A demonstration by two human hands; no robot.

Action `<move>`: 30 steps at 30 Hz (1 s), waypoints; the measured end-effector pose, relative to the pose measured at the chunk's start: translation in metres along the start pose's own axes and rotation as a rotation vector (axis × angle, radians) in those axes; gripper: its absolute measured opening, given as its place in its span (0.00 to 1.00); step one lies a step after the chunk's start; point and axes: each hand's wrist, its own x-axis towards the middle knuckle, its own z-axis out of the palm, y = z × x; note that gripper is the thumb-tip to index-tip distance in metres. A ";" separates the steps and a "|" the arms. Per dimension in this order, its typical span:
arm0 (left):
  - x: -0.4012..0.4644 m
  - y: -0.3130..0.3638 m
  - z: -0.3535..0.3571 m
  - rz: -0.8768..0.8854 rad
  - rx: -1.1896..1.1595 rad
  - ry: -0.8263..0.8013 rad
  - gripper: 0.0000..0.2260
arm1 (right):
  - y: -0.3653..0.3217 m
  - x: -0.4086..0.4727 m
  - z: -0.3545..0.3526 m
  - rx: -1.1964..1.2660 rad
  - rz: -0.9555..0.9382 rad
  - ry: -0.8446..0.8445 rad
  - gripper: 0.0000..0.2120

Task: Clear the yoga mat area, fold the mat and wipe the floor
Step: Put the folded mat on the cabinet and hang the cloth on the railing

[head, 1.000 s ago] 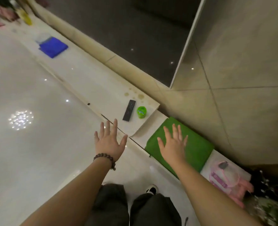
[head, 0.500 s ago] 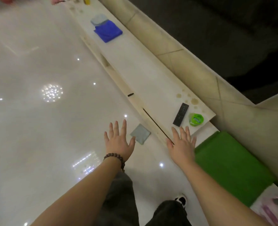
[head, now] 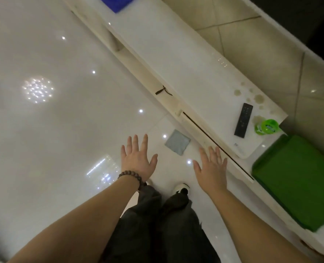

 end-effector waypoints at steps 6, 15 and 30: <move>0.080 -0.012 0.084 -0.021 -0.003 -0.073 0.32 | -0.003 0.086 0.093 0.045 -0.024 -0.094 0.28; 0.232 -0.049 0.297 -0.025 0.042 -0.110 0.33 | 0.036 0.293 0.321 0.015 -0.172 -0.136 0.27; 0.340 -0.068 0.399 -0.041 0.034 -0.027 0.33 | 0.016 0.418 0.451 -0.074 -0.010 0.052 0.25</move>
